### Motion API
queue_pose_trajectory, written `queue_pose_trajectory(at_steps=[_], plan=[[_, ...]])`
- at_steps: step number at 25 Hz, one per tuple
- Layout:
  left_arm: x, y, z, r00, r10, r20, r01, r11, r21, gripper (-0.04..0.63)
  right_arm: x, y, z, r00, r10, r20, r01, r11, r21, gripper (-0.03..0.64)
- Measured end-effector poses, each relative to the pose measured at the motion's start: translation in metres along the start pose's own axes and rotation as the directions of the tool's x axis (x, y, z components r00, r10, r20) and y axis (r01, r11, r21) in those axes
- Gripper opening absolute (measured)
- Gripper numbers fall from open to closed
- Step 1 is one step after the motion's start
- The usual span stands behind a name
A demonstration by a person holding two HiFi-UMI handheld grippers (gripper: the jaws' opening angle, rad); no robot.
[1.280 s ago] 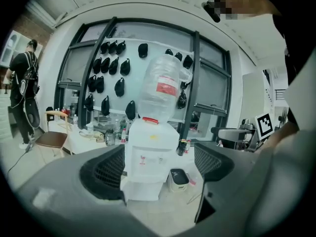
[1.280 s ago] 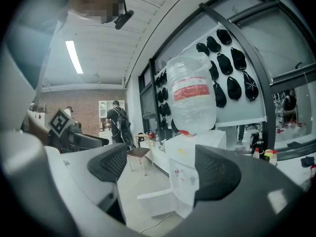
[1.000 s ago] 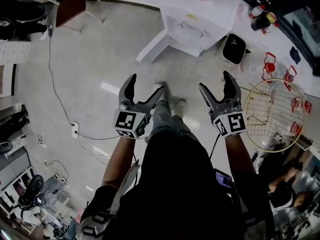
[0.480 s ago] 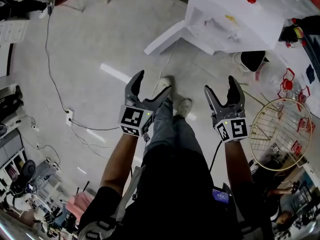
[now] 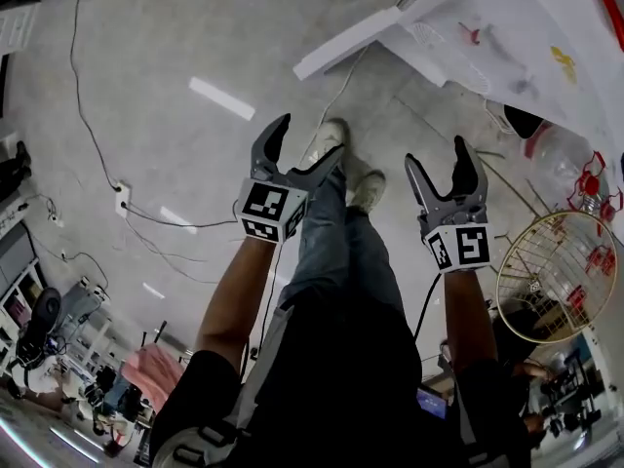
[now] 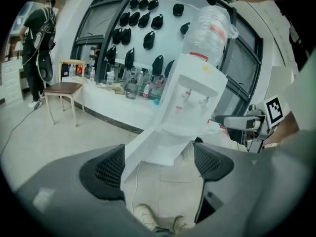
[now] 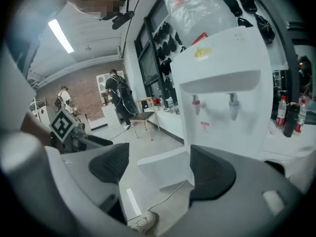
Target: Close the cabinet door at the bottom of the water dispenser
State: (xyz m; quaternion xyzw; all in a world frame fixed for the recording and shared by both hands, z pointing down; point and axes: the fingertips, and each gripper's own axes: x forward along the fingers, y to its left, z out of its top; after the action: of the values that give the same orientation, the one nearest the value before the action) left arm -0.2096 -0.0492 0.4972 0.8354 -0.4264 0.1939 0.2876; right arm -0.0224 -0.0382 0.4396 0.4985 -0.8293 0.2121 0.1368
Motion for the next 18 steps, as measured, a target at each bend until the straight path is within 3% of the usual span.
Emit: queue_pose_trajectory(at_steps=[7,18], plan=[[0.039,0.042,-0.036,0.997,-0.021,-0.075,0.021,1.000,-0.002,0.446,0.034,-0.014,-0.042,0.993,-0.086,-0.081,0.091,0.994,0.064,0.382],[0.100,0.088,-0.062,0.982,-0.044,-0.181,0.054,0.997,0.052,0.446,0.070,-0.002,-0.053,0.984,-0.083,-0.159,0.100,0.990,0.097,0.376]])
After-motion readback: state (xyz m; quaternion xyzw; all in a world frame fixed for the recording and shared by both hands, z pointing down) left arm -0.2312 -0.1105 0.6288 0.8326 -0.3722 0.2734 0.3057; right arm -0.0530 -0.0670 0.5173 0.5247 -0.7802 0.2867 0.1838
